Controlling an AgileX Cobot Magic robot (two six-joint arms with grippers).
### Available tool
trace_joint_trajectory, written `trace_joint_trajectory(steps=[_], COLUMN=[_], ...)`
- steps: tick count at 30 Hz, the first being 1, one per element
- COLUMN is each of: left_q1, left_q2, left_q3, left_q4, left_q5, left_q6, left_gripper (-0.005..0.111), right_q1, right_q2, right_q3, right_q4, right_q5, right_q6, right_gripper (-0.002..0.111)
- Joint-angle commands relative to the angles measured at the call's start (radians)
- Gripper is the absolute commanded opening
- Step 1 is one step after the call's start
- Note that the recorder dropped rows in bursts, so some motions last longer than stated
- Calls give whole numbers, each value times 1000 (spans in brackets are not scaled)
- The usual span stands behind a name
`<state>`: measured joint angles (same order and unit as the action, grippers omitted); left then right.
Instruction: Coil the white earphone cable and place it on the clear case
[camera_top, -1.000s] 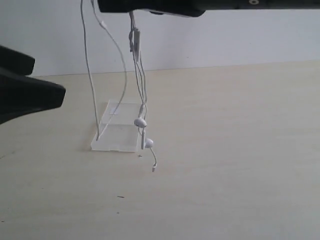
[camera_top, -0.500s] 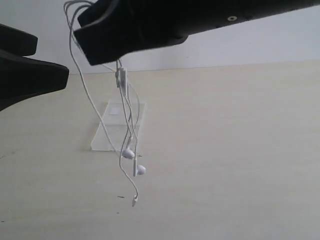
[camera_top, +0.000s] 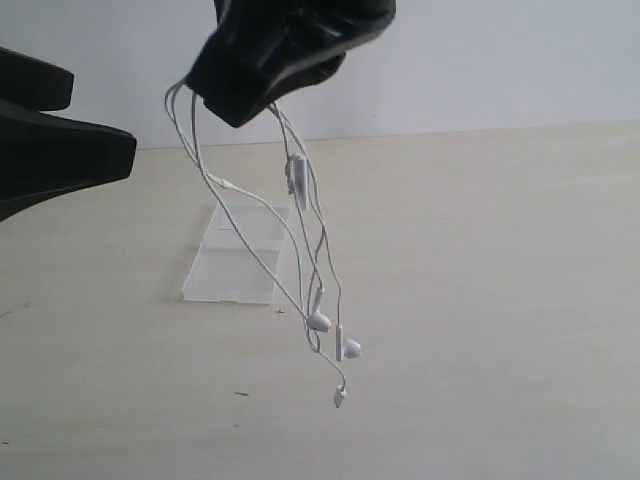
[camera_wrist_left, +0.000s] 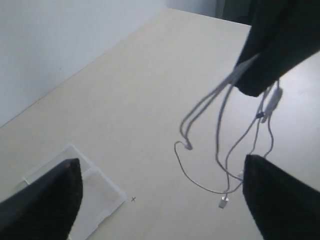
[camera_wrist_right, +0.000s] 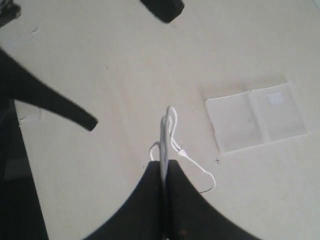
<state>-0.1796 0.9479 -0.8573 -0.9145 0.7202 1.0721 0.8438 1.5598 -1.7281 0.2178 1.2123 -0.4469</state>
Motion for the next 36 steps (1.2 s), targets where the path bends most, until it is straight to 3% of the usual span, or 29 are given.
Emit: trace_joint_trajectory(steps=[1,15,36], left_q1=[0,0,0], left_q2=[-7,-28,84], left_q3=[-6,-6,-6], left_q4=[-8,-94,-202], left_q5=[16,-4,60], left_q6=[1,160,213], left_gripper=[84,84,84], right_q1=[0,0,0], right_q2=[37,41,43], right_q3=[-86,-104,-104], right_q4=[-19,-22,124], right_q5=[9,9,-109], right_q6=[3,68,81], right_gripper=[0,0,0])
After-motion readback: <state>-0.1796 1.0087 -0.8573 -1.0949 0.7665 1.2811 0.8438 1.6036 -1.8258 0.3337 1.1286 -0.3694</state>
